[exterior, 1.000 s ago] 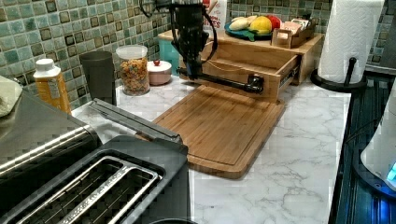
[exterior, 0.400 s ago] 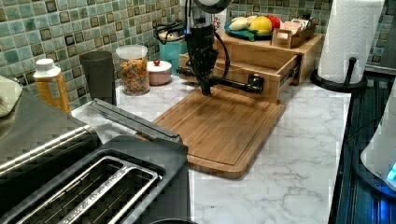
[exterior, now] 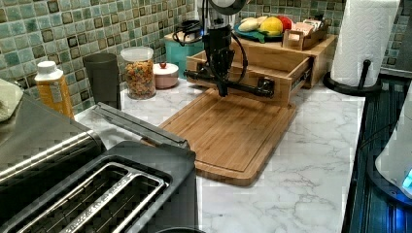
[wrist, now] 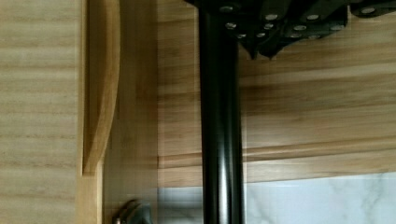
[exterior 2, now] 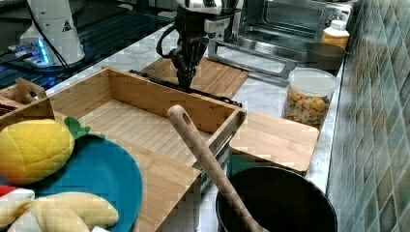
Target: Close the drawer.
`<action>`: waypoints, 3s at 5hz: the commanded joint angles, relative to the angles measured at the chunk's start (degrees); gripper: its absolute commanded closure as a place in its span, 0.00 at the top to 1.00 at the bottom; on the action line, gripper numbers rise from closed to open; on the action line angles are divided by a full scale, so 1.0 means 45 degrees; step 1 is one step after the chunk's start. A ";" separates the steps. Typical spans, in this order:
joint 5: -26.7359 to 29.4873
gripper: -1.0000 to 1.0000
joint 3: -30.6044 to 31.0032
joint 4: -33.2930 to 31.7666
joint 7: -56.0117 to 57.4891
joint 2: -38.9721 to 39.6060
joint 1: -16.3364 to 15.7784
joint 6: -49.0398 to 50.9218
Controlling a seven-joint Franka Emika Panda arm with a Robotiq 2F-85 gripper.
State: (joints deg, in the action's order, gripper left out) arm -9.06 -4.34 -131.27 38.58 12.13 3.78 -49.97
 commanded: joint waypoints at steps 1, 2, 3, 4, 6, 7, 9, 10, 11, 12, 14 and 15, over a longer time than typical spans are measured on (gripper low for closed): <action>-0.0205 0.00 -0.1428 0.0903 0.2289 -0.0626 0.1619 -0.0282; -0.0027 0.00 -0.2199 0.1130 0.4158 -0.0575 0.2702 -0.1272; 0.0805 0.00 -0.2763 0.1275 0.5796 -0.0499 0.3389 -0.2061; 0.0768 0.00 -0.3063 0.1878 0.5814 -0.0372 0.3913 -0.1566; -0.0237 0.00 -0.3981 0.2307 0.4996 -0.0135 0.3459 -0.1337; -0.0278 0.00 -0.3870 0.2308 0.4966 -0.0143 0.3573 -0.1335; -0.0267 0.00 -0.3899 0.2310 0.4975 -0.0142 0.3538 -0.1337; -0.0265 0.00 -0.3903 0.2310 0.4982 -0.0141 0.3535 -0.1335; -0.0267 0.00 -0.3896 0.2309 0.4972 -0.0142 0.3543 -0.1337; -0.0268 0.00 -0.3897 0.2308 0.4977 -0.0142 0.3543 -0.1336; -0.0270 0.00 -0.3891 0.2311 0.4977 -0.0143 0.3550 -0.1331; -0.0307 0.00 -0.3790 0.2309 0.4953 -0.0150 0.3649 -0.1330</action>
State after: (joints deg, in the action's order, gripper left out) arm -8.91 -15.89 -127.57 59.98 14.67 14.42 -55.79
